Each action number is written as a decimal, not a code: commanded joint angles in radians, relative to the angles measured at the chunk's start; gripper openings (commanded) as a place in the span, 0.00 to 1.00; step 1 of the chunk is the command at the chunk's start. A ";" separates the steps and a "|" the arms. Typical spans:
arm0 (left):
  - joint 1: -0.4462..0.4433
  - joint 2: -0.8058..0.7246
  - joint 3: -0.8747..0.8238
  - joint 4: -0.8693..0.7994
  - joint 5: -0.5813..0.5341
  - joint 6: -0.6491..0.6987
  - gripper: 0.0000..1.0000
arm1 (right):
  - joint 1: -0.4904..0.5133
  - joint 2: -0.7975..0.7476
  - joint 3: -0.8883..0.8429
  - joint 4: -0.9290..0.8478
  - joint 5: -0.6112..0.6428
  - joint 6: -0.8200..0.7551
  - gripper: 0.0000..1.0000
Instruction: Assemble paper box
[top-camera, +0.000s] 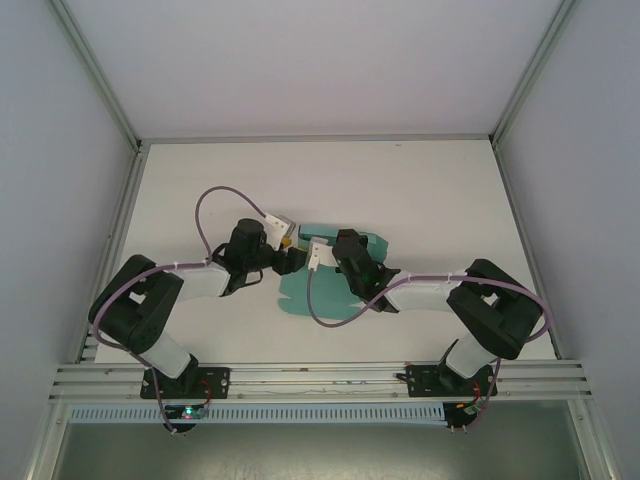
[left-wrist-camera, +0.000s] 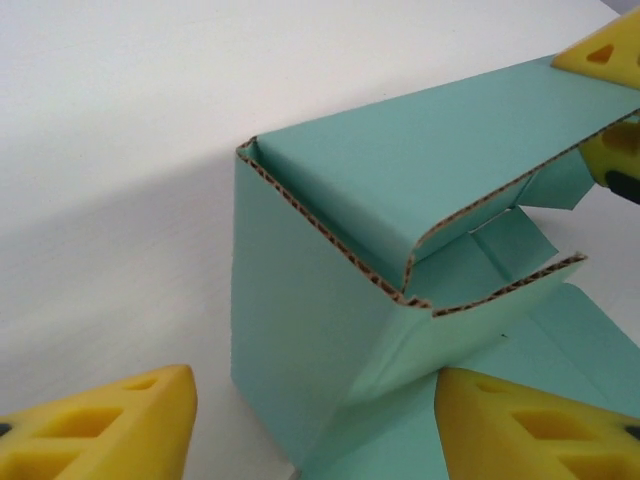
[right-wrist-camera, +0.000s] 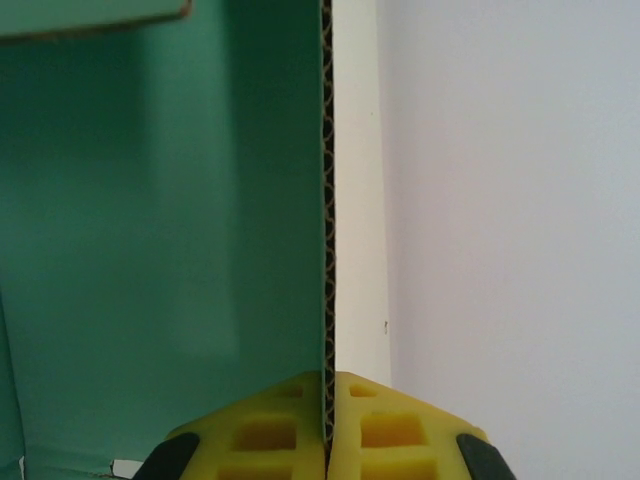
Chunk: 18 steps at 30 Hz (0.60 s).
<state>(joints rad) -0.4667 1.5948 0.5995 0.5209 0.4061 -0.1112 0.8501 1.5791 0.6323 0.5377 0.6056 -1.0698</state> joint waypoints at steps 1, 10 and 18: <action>-0.013 0.041 0.034 0.069 -0.041 0.014 0.62 | 0.020 -0.012 0.010 -0.071 -0.032 0.056 0.00; -0.015 0.150 0.091 0.126 -0.063 0.001 0.50 | 0.005 -0.009 0.044 -0.206 -0.110 0.085 0.00; -0.041 0.166 0.100 0.131 -0.261 -0.012 0.21 | -0.005 0.003 0.062 -0.245 -0.135 0.118 0.00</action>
<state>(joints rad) -0.4934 1.7359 0.6781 0.6159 0.2901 -0.1123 0.8330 1.5677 0.6880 0.3889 0.5816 -0.9920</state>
